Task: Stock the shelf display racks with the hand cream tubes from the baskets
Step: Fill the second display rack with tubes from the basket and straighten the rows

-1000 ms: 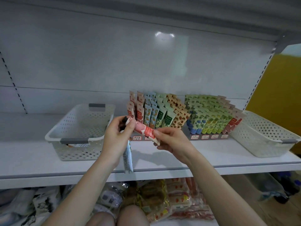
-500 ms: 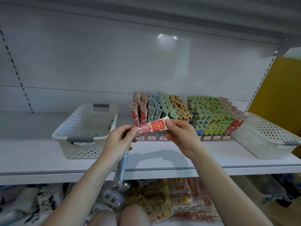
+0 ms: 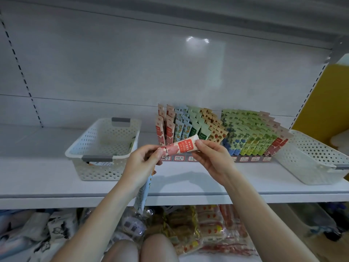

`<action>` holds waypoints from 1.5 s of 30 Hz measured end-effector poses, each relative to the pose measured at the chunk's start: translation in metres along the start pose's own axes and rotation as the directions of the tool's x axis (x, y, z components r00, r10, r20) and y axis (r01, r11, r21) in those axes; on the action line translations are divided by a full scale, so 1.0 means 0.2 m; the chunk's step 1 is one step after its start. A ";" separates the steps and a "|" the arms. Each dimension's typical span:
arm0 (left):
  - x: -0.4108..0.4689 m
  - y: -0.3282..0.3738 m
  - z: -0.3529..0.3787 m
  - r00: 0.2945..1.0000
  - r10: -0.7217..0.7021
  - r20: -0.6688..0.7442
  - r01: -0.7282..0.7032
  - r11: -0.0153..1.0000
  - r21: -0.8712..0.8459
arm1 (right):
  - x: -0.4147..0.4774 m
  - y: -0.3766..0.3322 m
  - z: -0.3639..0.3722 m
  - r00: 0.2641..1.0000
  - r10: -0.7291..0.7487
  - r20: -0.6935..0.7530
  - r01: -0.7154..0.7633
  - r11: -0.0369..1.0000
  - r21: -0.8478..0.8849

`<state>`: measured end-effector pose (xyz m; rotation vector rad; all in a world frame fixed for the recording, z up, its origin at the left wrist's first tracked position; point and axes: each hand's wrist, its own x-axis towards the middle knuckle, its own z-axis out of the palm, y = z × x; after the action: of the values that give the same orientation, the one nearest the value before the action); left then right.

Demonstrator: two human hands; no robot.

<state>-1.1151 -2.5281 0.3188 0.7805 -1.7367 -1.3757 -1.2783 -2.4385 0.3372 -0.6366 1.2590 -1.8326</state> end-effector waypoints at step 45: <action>0.06 -0.21 -0.15 0.995 -0.031 -0.094 0.016 0.989 -0.149 | 0.62 0.10 0.34 0.932 -0.243 0.268 0.283 0.026 -0.959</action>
<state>-1.0950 -2.5636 0.2835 0.7737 -1.5376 -1.4412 -1.2880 -2.5817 0.3392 -1.7473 2.5027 -0.8018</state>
